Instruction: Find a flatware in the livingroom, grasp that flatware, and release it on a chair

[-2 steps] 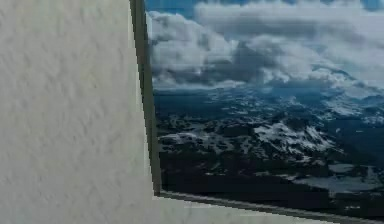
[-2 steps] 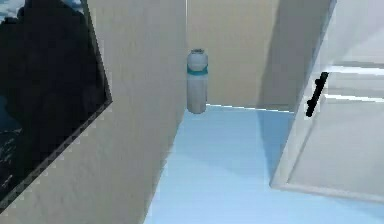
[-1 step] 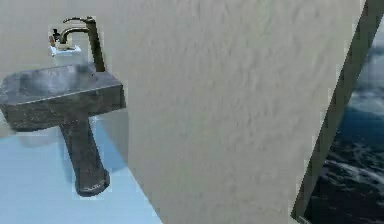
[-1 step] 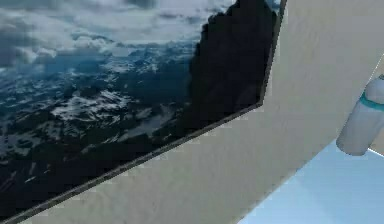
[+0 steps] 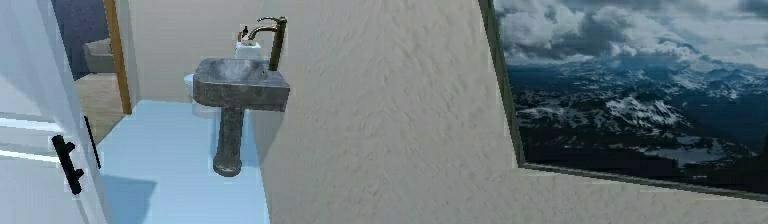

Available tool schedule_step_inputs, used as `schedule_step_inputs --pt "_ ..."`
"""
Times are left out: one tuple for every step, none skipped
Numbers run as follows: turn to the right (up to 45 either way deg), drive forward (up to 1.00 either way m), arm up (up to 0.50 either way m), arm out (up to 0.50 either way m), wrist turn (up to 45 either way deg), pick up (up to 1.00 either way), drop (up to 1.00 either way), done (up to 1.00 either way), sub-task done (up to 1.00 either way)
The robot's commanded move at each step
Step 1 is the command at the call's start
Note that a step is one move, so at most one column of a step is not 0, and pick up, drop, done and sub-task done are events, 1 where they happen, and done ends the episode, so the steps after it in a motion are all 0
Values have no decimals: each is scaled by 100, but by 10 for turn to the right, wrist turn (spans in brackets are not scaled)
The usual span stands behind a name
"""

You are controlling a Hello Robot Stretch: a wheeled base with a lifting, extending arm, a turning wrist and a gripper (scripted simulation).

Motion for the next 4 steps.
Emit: schedule_step_inputs --pt "-60 0 0 0 0 0 0 0 0" --pt "0 95 0 0 0 0 0 0 0" --pt "-270 0 0 0 0 0 0 0 0" --pt "0 100 0 0 0 0 0 0 0"
